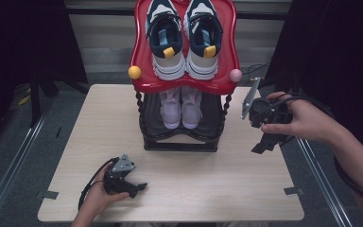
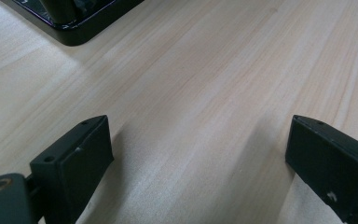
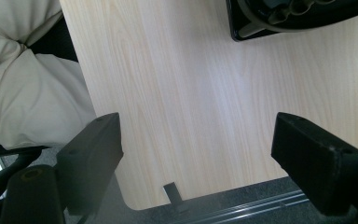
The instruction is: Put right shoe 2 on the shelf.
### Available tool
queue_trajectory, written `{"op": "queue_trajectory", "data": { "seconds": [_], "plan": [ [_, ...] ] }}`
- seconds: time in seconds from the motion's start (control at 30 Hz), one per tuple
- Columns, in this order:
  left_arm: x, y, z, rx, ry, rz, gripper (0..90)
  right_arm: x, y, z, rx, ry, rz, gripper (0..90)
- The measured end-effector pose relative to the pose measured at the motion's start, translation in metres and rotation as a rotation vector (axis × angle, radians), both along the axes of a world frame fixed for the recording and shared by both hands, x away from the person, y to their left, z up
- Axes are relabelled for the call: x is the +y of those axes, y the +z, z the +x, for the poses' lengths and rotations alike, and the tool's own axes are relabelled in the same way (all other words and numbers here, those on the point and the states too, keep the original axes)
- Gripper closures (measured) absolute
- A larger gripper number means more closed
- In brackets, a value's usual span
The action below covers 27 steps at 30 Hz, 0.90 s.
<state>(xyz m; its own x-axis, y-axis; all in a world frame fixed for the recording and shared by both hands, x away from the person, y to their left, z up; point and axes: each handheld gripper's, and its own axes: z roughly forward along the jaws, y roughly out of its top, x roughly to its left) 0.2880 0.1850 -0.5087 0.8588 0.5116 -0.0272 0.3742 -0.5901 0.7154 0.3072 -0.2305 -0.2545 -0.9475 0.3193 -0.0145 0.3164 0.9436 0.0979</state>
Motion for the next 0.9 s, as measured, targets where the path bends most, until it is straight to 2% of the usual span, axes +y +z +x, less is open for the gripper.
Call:
{"op": "queue_trajectory", "data": {
  "seconds": [0.2,0.33,0.43,0.47,0.53,0.6,0.63,0.7,0.73,0.77,0.9],
  "plan": [
    [0.000,0.000,0.000,0.000,0.000,0.000,6.7,-0.004,-0.014,-0.002,0.005,-0.007,0.014,15.8],
    [0.000,0.000,0.000,0.000,0.000,0.001,6.7,-0.002,-0.027,-0.005,0.023,-0.019,-0.001,15.8],
    [0.000,0.000,0.000,0.000,0.000,0.001,6.7,-0.002,-0.035,-0.005,0.024,0.007,0.004,15.8],
    [0.000,0.000,0.000,0.000,0.000,0.001,6.7,-0.002,-0.039,-0.006,0.036,-0.015,0.004,15.8],
    [0.000,0.000,0.000,0.000,0.000,0.000,6.7,-0.002,-0.051,-0.007,0.042,-0.002,-0.004,15.8],
    [0.000,0.000,0.000,0.000,0.000,0.000,6.7,-0.003,-0.058,-0.008,0.056,-0.021,-0.009,15.8],
    [0.000,0.000,0.000,-0.001,0.000,0.001,6.7,-0.004,-0.062,-0.008,0.047,-0.008,-0.002,15.8],
    [0.000,0.000,0.000,0.000,0.000,0.000,6.7,-0.006,-0.068,-0.008,0.057,-0.010,-0.001,15.8],
    [0.000,0.000,0.000,0.000,0.000,0.000,6.7,-0.006,-0.070,-0.010,0.067,-0.038,-0.013,15.8],
    [0.000,0.000,0.000,0.000,0.000,0.000,6.7,-0.008,-0.073,-0.008,0.057,-0.016,-0.001,15.8],
    [0.000,0.000,0.000,-0.003,0.002,-0.002,6.7,-0.012,-0.083,-0.009,0.060,-0.033,0.006,15.8]
  ]
}}
